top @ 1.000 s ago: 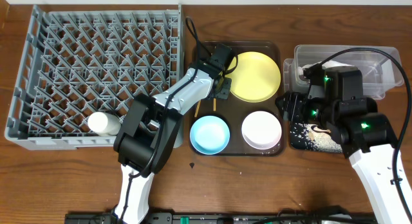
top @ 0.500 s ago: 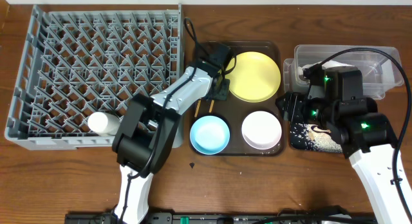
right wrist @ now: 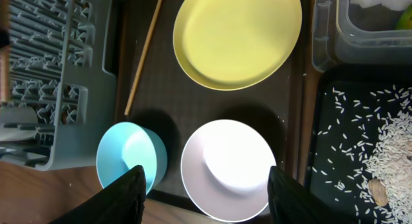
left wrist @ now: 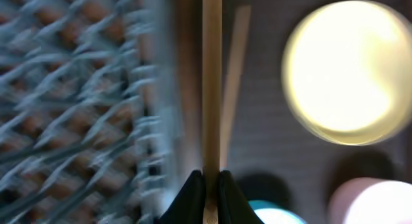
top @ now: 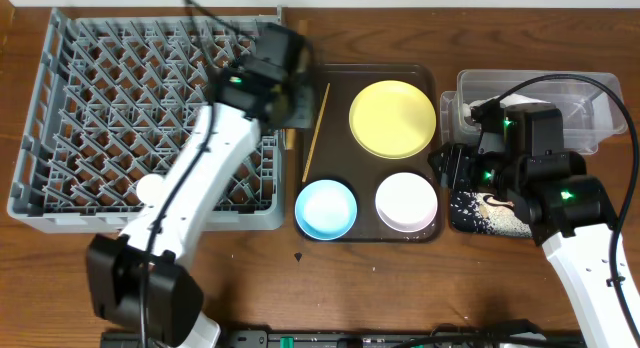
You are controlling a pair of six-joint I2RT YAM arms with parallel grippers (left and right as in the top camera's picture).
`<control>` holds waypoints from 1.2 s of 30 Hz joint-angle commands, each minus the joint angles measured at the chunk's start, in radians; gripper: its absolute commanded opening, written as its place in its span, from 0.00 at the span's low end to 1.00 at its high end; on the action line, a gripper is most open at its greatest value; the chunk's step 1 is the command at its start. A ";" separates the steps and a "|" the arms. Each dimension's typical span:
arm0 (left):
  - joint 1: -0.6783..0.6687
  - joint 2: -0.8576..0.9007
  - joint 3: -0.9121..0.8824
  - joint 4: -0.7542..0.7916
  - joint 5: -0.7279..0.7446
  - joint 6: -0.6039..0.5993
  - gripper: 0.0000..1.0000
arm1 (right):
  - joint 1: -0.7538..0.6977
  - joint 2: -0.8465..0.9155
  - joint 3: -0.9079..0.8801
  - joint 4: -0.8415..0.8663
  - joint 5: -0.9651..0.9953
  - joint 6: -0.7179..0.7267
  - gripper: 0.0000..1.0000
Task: Sort waste into correct bins and load items into the dishwasher
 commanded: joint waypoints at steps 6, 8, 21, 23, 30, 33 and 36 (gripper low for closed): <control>0.093 0.087 -0.050 -0.014 -0.055 0.034 0.08 | -0.006 -0.002 0.005 -0.001 -0.008 0.014 0.59; 0.089 0.103 -0.052 -0.018 -0.055 0.037 0.10 | -0.006 -0.002 0.005 -0.001 -0.008 0.014 0.59; 0.066 0.044 0.033 -0.042 0.072 0.037 0.16 | -0.006 -0.002 0.005 0.000 -0.015 0.032 0.59; 0.033 0.009 0.037 -0.003 0.141 0.054 0.22 | -0.006 -0.002 0.005 0.000 -0.015 0.032 0.59; -0.103 0.064 0.003 0.140 0.001 0.180 0.27 | -0.006 -0.002 0.005 -0.001 -0.015 0.032 0.60; -0.129 0.137 -0.003 0.188 -0.026 0.195 0.28 | -0.006 -0.002 0.005 -0.002 -0.015 0.032 0.59; -0.133 0.217 -0.003 0.230 -0.034 0.196 0.29 | -0.006 -0.002 0.005 -0.001 -0.015 0.032 0.60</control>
